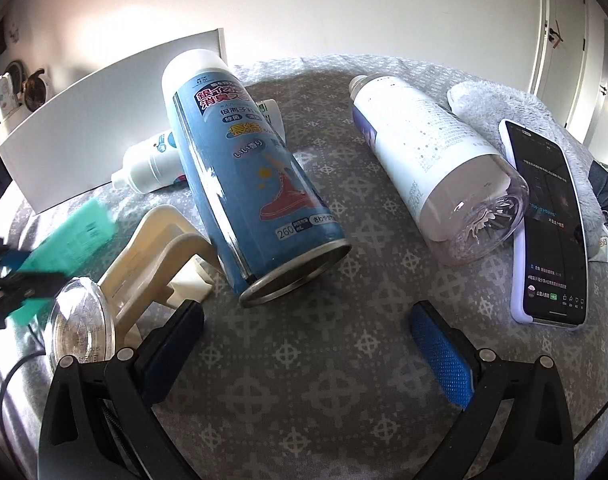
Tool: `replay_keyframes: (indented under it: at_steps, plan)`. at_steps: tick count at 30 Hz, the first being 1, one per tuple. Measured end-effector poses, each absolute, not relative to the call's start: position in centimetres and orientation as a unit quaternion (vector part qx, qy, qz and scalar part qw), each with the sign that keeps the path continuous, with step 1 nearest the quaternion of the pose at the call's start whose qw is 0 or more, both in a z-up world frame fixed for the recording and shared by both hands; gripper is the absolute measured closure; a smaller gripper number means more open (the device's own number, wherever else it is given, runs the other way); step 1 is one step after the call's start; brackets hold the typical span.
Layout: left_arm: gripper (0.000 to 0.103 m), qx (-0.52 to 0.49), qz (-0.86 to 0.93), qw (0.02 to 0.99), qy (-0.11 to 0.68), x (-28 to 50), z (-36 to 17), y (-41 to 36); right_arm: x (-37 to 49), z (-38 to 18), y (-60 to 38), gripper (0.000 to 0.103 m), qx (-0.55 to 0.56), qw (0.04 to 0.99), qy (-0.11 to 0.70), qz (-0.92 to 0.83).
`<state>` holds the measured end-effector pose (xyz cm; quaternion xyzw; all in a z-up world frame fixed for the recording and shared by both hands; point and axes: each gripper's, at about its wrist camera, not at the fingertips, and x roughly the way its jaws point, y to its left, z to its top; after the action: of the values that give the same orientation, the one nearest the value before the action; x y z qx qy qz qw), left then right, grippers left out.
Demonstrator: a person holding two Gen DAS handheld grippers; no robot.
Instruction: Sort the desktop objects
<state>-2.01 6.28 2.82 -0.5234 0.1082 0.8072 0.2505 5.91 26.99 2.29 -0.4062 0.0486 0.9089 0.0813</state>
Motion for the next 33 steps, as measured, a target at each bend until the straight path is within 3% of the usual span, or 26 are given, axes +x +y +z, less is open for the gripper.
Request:
replay_keyframes:
  at_steps: [7, 9, 11, 13, 15, 16, 23, 26, 27, 28, 33]
  plan:
    - [0.068, -0.530, 0.805, 0.233, 0.129, -1.1, 2.1, 5.7, 6.9, 2.2, 26.1, 0.000, -0.406, 0.082, 0.048, 0.909]
    - [0.058, -0.527, 0.808, 0.231, 0.129, -1.0, 2.2, 6.3, 6.8, 2.1, 26.2, 0.000, -0.407, 0.082, 0.047, 0.909]
    - [0.037, -0.525, 0.808, 0.239, 0.123, -0.8, 2.1, 6.8, 6.8, 2.2, 26.3, 0.000, -0.406, 0.082, 0.047, 0.909]
    - [0.036, -0.515, 0.814, 0.234, 0.131, -0.3, 2.0, 7.4, 6.9, 2.2, 26.4, 0.000, -0.406, 0.082, 0.047, 0.909]
    - [0.050, -0.507, 0.820, 0.231, 0.132, 0.2, 2.4, 7.5, 6.9, 2.2, 26.4, 0.000, -0.406, 0.082, 0.047, 0.909]
    - [0.069, -0.509, 0.821, 0.228, 0.125, 0.3, 2.8, 7.3, 6.9, 2.2, 26.4, 0.000, -0.406, 0.082, 0.047, 0.909]
    - [0.070, -0.451, 0.859, 0.234, 0.072, 1.8, 10.0, 5.7, 6.0, 2.5, 26.6, 0.000, -0.406, 0.082, 0.047, 0.909]
    - [0.072, -0.399, 0.884, 0.241, 0.039, -1.6, 15.3, 2.4, 6.0, 2.5, 26.7, 0.000, -0.406, 0.082, 0.047, 0.909]
    - [0.074, -0.382, 0.892, 0.241, 0.025, -3.3, 16.4, 2.6, 6.0, 2.5, 26.7, 0.000, -0.406, 0.082, 0.047, 0.909]
    - [0.088, -0.365, 0.900, 0.237, 0.012, -4.2, 17.8, 2.6, 6.0, 2.5, 26.7, 0.000, -0.407, 0.082, 0.047, 0.909]
    - [0.090, -0.333, 0.922, 0.197, -0.013, -12.3, 19.9, 3.4, 6.0, 2.5, 26.7, 0.000, -0.407, 0.082, 0.047, 0.909]
